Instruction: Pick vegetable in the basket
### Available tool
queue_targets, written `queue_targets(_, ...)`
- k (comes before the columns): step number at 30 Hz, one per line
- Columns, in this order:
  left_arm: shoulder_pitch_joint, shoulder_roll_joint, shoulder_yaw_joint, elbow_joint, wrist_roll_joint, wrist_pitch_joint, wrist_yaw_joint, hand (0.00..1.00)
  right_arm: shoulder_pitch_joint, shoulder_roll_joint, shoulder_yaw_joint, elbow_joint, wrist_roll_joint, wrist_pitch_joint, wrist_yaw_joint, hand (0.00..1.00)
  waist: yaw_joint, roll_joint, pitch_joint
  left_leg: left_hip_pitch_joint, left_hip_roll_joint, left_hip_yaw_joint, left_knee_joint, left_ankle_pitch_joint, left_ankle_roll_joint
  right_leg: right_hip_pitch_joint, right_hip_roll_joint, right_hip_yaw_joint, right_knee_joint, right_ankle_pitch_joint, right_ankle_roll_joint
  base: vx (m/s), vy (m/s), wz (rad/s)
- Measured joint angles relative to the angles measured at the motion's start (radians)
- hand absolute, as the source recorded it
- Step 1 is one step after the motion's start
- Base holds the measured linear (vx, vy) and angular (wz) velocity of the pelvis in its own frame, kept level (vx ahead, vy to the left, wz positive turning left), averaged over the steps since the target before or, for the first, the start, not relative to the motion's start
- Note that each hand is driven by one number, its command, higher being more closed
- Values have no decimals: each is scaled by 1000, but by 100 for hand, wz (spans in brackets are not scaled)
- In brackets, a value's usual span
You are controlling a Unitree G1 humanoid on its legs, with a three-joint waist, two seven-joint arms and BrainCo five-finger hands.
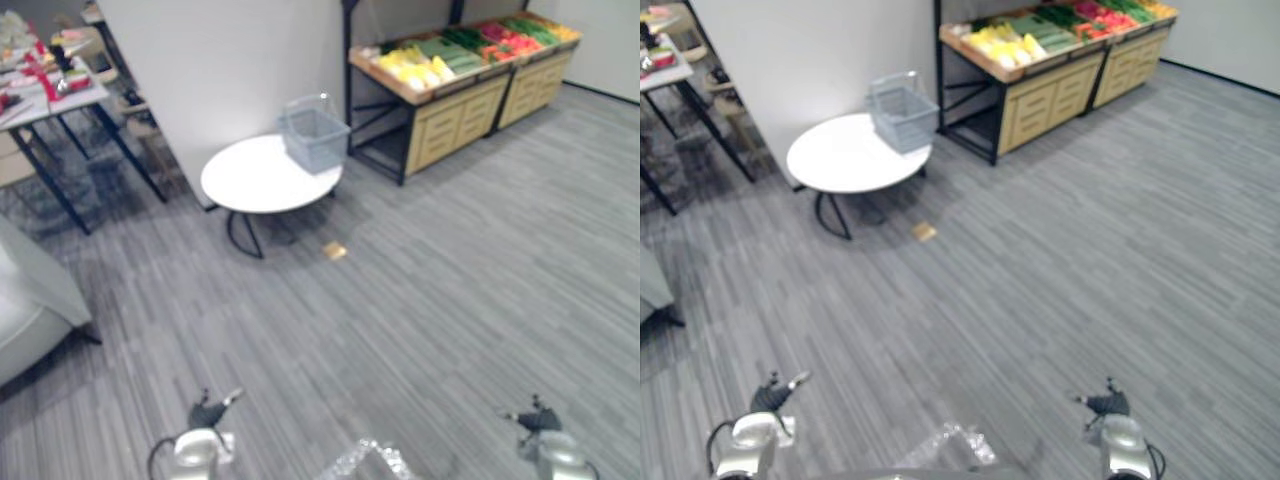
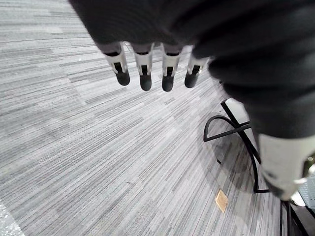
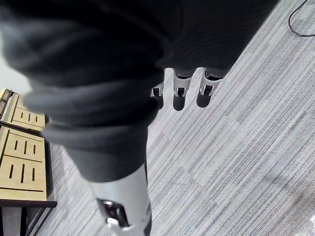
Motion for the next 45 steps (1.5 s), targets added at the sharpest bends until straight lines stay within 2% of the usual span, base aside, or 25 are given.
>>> queue_targets(4,1,0,-4,0,0,0,0,0,0,1,-5,0,1,0,-2,0,-1,-1,0,-16,-2,-5,3,1,-2,-19,-4,-4,17,-12,0,-6,-8,6)
queue_targets(6,1,-1,-4,-1,-1,0,1,0,-3,2,-4,0,2,0,-2,0,0,-3,2,-69,6,0,105,-52,-9,-44,-10,-2,62,-37,-5,6,-16,-1)
queue_targets(8,12,-5,-2,-5,-3,0,1,0,6,2,4,0,3,0,-3,0,0,-1,18,-172,53,33,394,-148,-41,-43,-8,1,110,-96,-26,3,-53,2)
queue_targets(10,33,-20,5,-30,-27,0,4,0,18,-13,37,-1,3,1,-3,0,6,-8,54,-299,124,68,757,-117,-52,0,-7,17,151,-134,-38,40,-27,-16)
queue_targets(12,47,-33,6,-33,-41,1,8,0,17,-22,40,-1,3,1,-7,0,7,0,56,-344,148,80,832,-144,-48,12,-14,30,165,-153,-39,126,51,-25)
queue_targets(16,48,-48,5,-41,-41,0,10,0,8,-37,36,-1,3,2,-16,0,11,0,60,-411,135,124,575,-139,-50,13,-71,68,144,-169,-15,200,127,-24)
queue_targets(18,48,-50,4,-44,-41,0,10,0,7,-39,34,-1,3,4,-17,0,14,14,61,-432,115,112,267,-15,-57,21,-90,81,100,-181,8,317,257,-15)
queue_targets(19,48,-51,4,-44,-41,-1,10,0,8,-40,34,-1,3,4,-17,0,17,22,58,-432,116,101,208,9,-58,26,-90,83,90,-187,19,351,328,-22)
queue_targets(20,49,-52,4,-42,-41,-1,11,0,9,-39,40,1,3,4,-18,0,30,23,60,-440,113,84,193,82,-43,38,-103,97,91,-213,51,429,339,-30)
queue_targets(21,59,-54,4,-42,-40,-1,10,0,8,-28,47,2,-1,4,-15,0,46,11,48,-448,83,85,242,91,-18,44,-143,108,106,-242,42,530,379,-37)
queue_targets(23,61,-72,5,-41,-40,0,10,0,14,-20,52,2,-12,2,-10,0,56,-22,47,-449,47,103,309,22,52,5,-185,130,248,-244,51,517,254,-20)
queue_targets(25,70,-71,1,-41,-40,0,9,0,12,-3,54,2,-27,1,-7,0,52,-59,55,-393,6,106,338,-42,73,-70,-226,155,523,-193,137,534,238,11)
queue_targets(26,68,-65,-1,-42,-38,2,9,0,11,6,74,2,-27,1,-6,0,50,-77,65,-325,-9,104,337,-80,89,-125,-239,178,721,-81,190,516,161,7)
queue_targets(27,79,-55,-20,-42,-38,4,9,0,11,8,98,1,-31,1,-3,0,46,-76,67,-252,-10,91,328,-111,97,-178,-237,174,907,-55,201,497,136,10)
queue_targets(28,82,-53,-29,-43,-38,4,9,0,12,7,111,-5,-34,1,-3,0,41,-71,69,-212,-9,86,311,-118,98,-202,-236,156,979,-63,186,487,95,26)
queue_targets(30,79,-47,-52,-50,-38,5,10,0,10,7,131,-61,-36,-1,-3,0,17,-55,73,-89,-2,53,220,-117,97,-295,-246,56,1080,-111,100,539,45,37)
queue_targets(33,41,-31,-58,-57,-38,4,11,0,-6,5,131,-102,-37,-16,-3,0,-1,-35,87,-1,31,1,165,-116,94,-393,-235,-59,859,-153,42,500,-61,51)
queue_targets(35,14,-31,-59,-56,-38,3,11,0,-6,0,126,-105,-37,-16,-3,0,-4,-24,94,34,63,-20,164,-116,90,-405,-202,-88,576,-139,41,444,-193,54)
queue_targets(37,-6,-28,-59,-50,-36,-2,11,0,-7,0,111,-107,-37,-15,-5,0,-10,-20,95,60,92,-20,156,-125,36,-409,-184,-77,265,-37,43,403,-231,60)
queue_targets(39,-9,-11,-57,-34,-29,-8,11,0,-15,-3,108,-114,-37,-14,-12,0,-24,-40,91,118,111,-22,122,-185,-66,-422,-192,-21,33,65,53,608,-395,60)
queue_targets(40,-7,-8,-55,-22,-28,-7,12,0,-17,-6,109,-116,-37,-13,-12,0,-25,-53,91,145,115,-25,117,-202,-86,-426,-195,-20,53,122,56,422,-311,29)
queue_targets(41,-2,-16,-55,6,-21,-6,11,0,-20,-16,108,-135,-38,-9,-16,0,-24,-22,90,168,152,-27,127,-220,-106,-459,-171,-26,158,174,57,516,-430,5)
queue_targets(43,19,-28,-46,13,-21,-6,11,0,-20,-20,109,-198,-39,-8,-16,0,-24,17,89,140,207,-43,236,-213,-113,-489,-145,-44,263,162,38,564,-493,-5)
queue_targets(44,35,-44,-45,14,-21,-7,11,0,-22,-32,109,-237,-52,-7,-16,0,-23,48,88,73,250,-74,382,-186,-139,-478,-117,-67,284,126,15,473,-439,-10)
queue_targets(45,42,-58,-45,10,-21,-7,11,0,-27,-41,111,-270,-65,-8,-16,0,-23,61,93,-4,281,-106,574,-95,-143,-437,-90,-76,276,97,-1,452,-409,-12)
